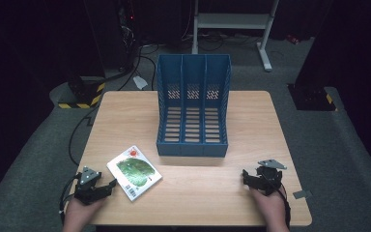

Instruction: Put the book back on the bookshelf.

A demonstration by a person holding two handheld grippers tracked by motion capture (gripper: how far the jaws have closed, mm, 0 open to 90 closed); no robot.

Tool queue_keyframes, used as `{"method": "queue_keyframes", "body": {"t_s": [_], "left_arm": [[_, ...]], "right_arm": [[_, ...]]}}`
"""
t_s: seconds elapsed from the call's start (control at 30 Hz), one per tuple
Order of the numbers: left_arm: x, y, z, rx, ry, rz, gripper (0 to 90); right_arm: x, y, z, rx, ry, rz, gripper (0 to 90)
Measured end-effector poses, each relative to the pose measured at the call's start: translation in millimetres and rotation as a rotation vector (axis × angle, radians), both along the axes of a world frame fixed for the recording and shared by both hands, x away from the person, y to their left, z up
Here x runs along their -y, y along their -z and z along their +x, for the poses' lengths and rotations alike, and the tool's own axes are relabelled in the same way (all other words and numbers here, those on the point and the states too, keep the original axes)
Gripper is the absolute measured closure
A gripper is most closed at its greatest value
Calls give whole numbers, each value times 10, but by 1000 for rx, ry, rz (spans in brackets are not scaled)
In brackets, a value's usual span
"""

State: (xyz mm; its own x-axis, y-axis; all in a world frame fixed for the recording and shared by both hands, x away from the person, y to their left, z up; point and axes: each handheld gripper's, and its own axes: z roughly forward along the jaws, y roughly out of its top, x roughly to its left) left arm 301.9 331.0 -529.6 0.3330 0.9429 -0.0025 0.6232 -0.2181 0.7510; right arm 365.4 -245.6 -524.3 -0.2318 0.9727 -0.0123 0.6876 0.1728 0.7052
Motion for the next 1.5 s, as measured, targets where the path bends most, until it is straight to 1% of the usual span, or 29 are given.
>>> {"method": "queue_keyframes", "body": {"t_s": [0.2, 0.43, 0.53, 0.57, 0.63, 0.7, 0.8, 0.83, 0.87, 0.9, 0.93, 1.0, 1.07, 1.1, 1.17, 1.23, 1.3, 1.37, 1.43, 1.5], "left_arm": [[-4, -1, 2, 1, 3, 1, 289], [-17, -3, 4, 0, 3, -10, 290], [-22, -20, 7, -16, 6, -10, 295], [-30, -32, 8, -27, 5, -10, 300], [-56, -53, 15, -38, -6, -23, 317], [-93, -99, 12, -21, -12, -38, 329], [-133, -186, -4, 12, -21, -30, 344], [-136, -212, -4, 21, -24, -35, 345], [-127, -256, 1, 39, -22, -33, 345], [-127, -256, 1, 39, -22, -33, 344], [-98, -337, 49, 46, -11, -8, 344], [-51, -420, 111, 55, -4, 0, 341], [23, -472, 178, 54, 9, 21, 334], [68, -475, 217, 52, 16, 25, 333], [149, -455, 293, 57, 24, 47, 332], [196, -420, 369, 52, 29, 40, 333], [200, -377, 442, 42, 28, 36, 357], [165, -328, 515, 34, 20, 34, 356], [113, -280, 544, 43, 0, 37, 349], [31, -225, 563, 39, -14, -19, 349]], "right_arm": [[-5, 1, 4, 2, 5, 4, 122], [-7, 0, 5, 1, 5, 6, 123], [-6, 0, 5, 0, 5, 6, 123], [-7, 0, 6, 0, 6, 5, 123], [-7, 0, 6, 1, 5, 5, 126], [-6, 0, 6, 1, 6, 5, 127], [-3, 1, 10, 3, 5, 3, 131], [-1, 1, 13, 5, 5, 1, 131], [0, 1, 15, 5, 5, 0, 131], [0, 1, 15, 5, 5, 0, 131], [-1, 1, 17, 5, 6, 0, 132], [0, 2, 19, 7, 4, 1, 133], [0, 2, 21, 8, 3, 0, 133], [0, 2, 20, 7, 3, 1, 133], [0, 2, 20, 7, 3, 0, 133], [1, 2, 18, 7, 1, 0, 134], [0, 1, 16, 5, -1, 0, 134], [1, 1, 15, 5, -1, 0, 134], [-6, -1, 12, 2, -5, 5, 133], [-9, 1, 7, 5, -26, 2, 133]]}}
